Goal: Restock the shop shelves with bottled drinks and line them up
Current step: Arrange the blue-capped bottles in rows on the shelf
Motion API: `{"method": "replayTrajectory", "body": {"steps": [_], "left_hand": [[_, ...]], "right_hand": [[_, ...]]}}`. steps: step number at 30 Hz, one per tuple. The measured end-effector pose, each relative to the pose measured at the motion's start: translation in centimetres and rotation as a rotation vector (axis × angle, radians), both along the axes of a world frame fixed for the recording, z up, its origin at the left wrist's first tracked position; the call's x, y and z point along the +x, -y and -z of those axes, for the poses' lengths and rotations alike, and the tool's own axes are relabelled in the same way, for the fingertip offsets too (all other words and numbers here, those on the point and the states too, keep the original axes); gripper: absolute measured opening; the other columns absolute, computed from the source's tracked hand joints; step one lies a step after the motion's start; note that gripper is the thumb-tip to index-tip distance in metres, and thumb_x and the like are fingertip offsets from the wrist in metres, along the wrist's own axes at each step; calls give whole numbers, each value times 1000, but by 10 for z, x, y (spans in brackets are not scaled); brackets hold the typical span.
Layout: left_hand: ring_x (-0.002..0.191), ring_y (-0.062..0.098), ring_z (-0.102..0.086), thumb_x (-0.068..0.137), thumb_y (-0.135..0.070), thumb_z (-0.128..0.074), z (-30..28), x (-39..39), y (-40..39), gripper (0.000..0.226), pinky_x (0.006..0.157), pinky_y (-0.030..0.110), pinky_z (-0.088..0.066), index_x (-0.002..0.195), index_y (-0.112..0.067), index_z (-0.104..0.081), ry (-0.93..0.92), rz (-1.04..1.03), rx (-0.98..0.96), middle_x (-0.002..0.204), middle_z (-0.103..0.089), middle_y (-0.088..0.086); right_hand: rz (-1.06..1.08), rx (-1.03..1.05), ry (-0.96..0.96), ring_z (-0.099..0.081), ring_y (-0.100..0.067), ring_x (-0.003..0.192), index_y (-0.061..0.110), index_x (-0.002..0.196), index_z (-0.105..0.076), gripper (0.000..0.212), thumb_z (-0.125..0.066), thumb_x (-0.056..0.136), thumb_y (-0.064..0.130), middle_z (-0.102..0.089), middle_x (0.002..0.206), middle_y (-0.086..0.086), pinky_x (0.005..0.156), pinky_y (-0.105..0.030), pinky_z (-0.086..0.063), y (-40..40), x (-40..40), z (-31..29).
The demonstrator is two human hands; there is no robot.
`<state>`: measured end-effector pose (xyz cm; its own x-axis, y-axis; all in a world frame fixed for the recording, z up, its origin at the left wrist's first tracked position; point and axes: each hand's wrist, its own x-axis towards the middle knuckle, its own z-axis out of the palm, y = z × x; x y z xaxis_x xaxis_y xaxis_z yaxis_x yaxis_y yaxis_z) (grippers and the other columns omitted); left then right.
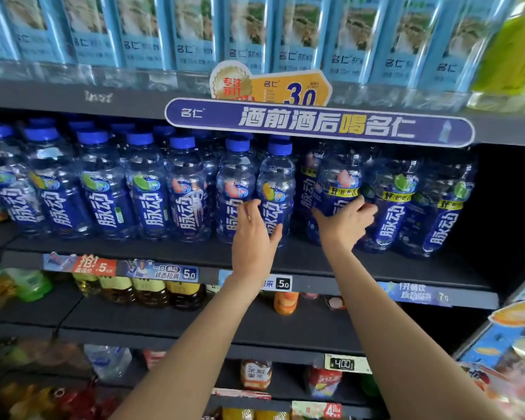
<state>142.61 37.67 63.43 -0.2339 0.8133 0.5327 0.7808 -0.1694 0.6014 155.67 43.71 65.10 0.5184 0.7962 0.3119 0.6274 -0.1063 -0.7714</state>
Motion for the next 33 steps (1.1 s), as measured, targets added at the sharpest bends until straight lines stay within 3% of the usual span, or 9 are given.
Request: {"method": "replayTrajectory", "body": {"steps": [4, 13, 17, 22, 24, 27, 29, 33], "left_hand": [[122, 26, -44, 91, -27, -56, 0, 10, -2, 56, 93, 32, -42, 136, -6, -31, 22, -90, -33, 136, -38, 12], [112, 22, -54, 91, -14, -55, 7, 4, -7, 51, 83, 35, -47, 136, -12, -32, 56, -69, -4, 132, -43, 7], [115, 20, -53, 90, -13, -56, 13, 0, -6, 55, 88, 37, -49, 138, -13, -30, 56, -29, 4, 133, -42, 6], [116, 22, -51, 88, -9, -57, 16, 3, -4, 54, 90, 35, -48, 137, -9, -33, 99, -13, 55, 131, -42, 9], [111, 24, -53, 87, -6, -57, 17, 8, 2, 45, 87, 31, -46, 129, -5, -41, 113, -61, 151, 123, -47, 13], [93, 26, -59, 81, 0, -56, 24, 24, 12, 31, 80, 24, -44, 112, -1, -51, 11, 19, 280, 102, -55, 14], [96, 27, -59, 83, -3, -55, 27, 38, 13, 33, 82, 27, -46, 116, -2, -51, -63, 140, 179, 106, -56, 14], [123, 26, -44, 93, -19, -51, 20, 63, 6, 51, 95, 31, -38, 137, -5, -30, -48, 219, -123, 139, -37, 12]], "right_hand": [[-10, -10, -70, -33, -35, 123, 0, 131, -32, 86, -79, 69, 37, -31, 134, -18, 94, -46, -37, 0, 0, -2], [-26, -3, -132, -31, -33, 125, 8, 140, -23, 92, -78, 71, 36, -27, 136, -14, 97, -45, -35, 10, -22, 4], [-91, -52, -17, -30, -33, 128, 10, 144, -16, 94, -73, 75, 37, -31, 142, -14, 100, -44, -30, 16, -15, 14], [-107, -56, -10, -32, -32, 129, 10, 142, -19, 96, -76, 72, 41, -34, 139, -14, 101, -45, -31, 19, -8, 12], [-131, -5, -32, -32, -32, 128, 9, 143, -20, 94, -75, 73, 40, -32, 139, -15, 100, -45, -31, 22, -1, 11], [-62, 254, -81, -37, -34, 122, 1, 138, -31, 78, -72, 79, 32, -35, 135, -19, 97, -42, -34, 27, 25, 8], [47, 285, -118, -35, -35, 123, -2, 137, -30, 75, -71, 81, 27, -32, 139, -20, 99, -41, -33, 24, 47, 5], [87, 78, -86, -32, -35, 130, -2, 143, -17, 91, -73, 79, 30, -26, 145, -20, 102, -42, -32, 11, 71, 6]]}}
